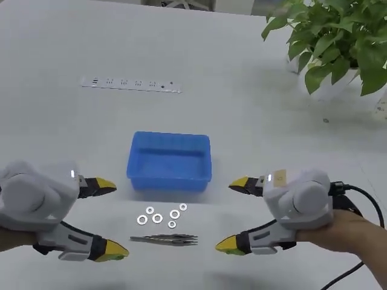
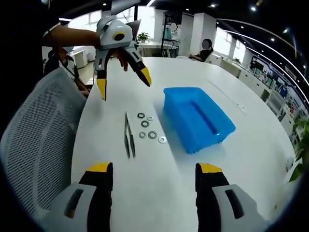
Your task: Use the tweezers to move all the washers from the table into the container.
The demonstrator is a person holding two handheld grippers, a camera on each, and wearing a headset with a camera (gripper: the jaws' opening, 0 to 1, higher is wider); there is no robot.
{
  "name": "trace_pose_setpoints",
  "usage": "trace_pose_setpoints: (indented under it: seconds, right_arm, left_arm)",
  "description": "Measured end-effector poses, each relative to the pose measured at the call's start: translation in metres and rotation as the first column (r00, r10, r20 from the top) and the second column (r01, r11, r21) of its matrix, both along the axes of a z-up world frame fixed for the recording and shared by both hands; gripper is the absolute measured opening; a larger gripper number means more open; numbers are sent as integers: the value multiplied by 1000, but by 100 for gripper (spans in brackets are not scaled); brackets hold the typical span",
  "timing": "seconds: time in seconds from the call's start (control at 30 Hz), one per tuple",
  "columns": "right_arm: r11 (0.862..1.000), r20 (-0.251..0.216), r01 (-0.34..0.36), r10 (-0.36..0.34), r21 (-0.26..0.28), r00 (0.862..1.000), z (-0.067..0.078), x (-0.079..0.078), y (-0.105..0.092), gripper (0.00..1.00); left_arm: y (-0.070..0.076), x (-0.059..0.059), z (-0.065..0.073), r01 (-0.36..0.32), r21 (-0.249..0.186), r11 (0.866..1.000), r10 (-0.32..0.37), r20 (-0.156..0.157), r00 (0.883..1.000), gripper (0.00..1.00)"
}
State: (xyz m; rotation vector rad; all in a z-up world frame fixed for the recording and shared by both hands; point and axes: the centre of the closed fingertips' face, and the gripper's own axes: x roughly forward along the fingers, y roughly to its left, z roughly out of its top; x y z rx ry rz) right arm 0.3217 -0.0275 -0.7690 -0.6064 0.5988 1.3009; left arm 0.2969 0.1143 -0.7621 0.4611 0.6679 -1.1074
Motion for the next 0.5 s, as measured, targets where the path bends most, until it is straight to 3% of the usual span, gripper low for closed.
trace_pose_setpoints:
  seconds: [0.37,0.5]
  right_arm:
    - [995,12,-90,91,-50,996,-14,-9,14,52]
    - [994,14,-100,100,-51,995,-17,-9,20,47]
  left_arm:
    - [-9,-2,-24,61,81,995,-61,0,998,52]
    - [-14,-2,-26,77,82,994,-77,-4,997,46]
